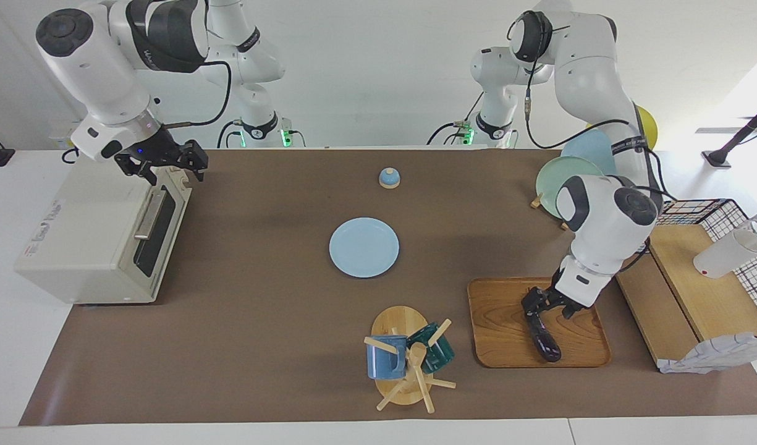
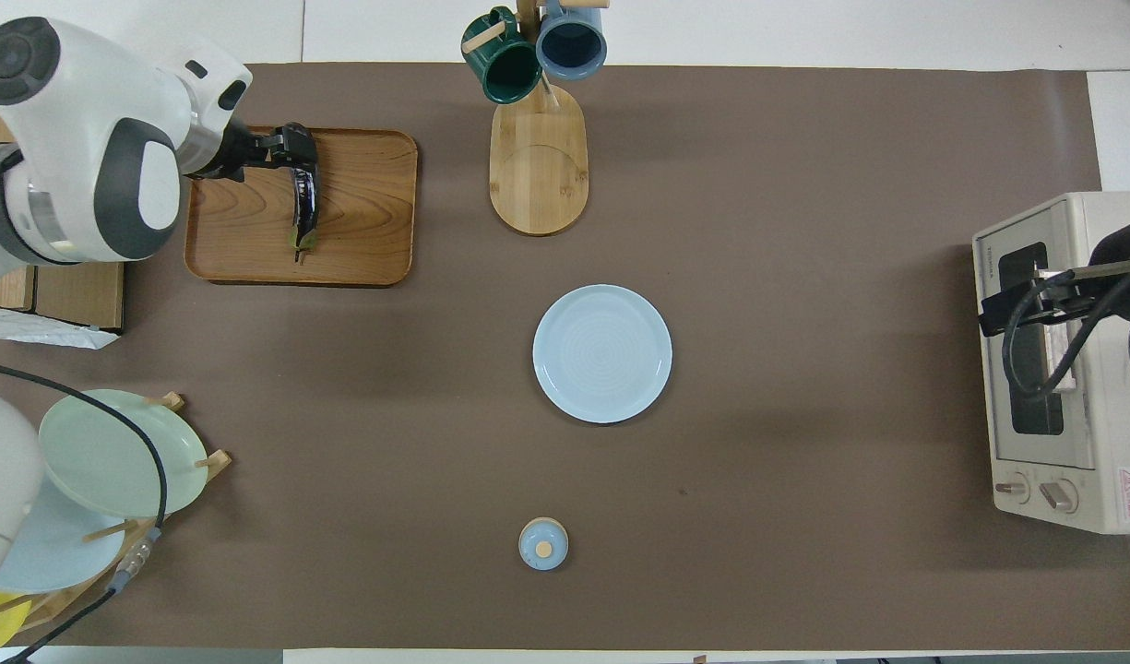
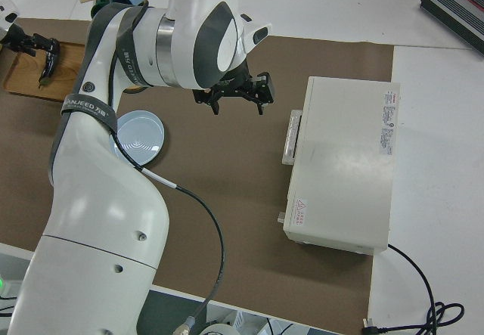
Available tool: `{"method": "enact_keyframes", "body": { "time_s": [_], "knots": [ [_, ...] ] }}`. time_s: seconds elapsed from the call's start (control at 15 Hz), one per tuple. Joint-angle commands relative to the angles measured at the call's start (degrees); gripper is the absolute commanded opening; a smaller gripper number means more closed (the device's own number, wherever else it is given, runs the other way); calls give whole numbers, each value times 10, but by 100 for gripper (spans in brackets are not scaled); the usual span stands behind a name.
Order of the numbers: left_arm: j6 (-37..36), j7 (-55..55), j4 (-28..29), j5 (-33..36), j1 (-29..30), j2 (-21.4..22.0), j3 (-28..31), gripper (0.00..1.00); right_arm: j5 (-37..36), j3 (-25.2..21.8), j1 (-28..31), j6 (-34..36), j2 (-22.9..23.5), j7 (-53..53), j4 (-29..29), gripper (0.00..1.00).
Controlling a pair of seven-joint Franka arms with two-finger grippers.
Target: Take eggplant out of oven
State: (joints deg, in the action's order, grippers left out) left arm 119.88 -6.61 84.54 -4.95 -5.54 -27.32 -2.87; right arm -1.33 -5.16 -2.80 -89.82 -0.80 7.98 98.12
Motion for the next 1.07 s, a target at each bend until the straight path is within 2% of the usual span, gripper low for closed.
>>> {"method": "enact_keyframes", "body": {
  "time_s": [0.0,0.27,0.47,0.6,1.0],
  "knots": [
    [-103,-1,27,4,9,92,4,100,11,-1,2,-2,-11,-4,13,100],
    [-227,-4,28,27,13,186,6,100,11,-1,3,-2,-11,-4,13,100],
    [-318,-4,28,28,9,239,5,100,11,-1,2,-2,-11,-4,13,100],
    [-346,-4,29,28,11,250,5,100,11,-1,3,-2,-11,-4,13,100],
    [-371,-8,30,26,5,257,4,100,11,-1,3,-2,-11,-4,13,100]
  ]
}}
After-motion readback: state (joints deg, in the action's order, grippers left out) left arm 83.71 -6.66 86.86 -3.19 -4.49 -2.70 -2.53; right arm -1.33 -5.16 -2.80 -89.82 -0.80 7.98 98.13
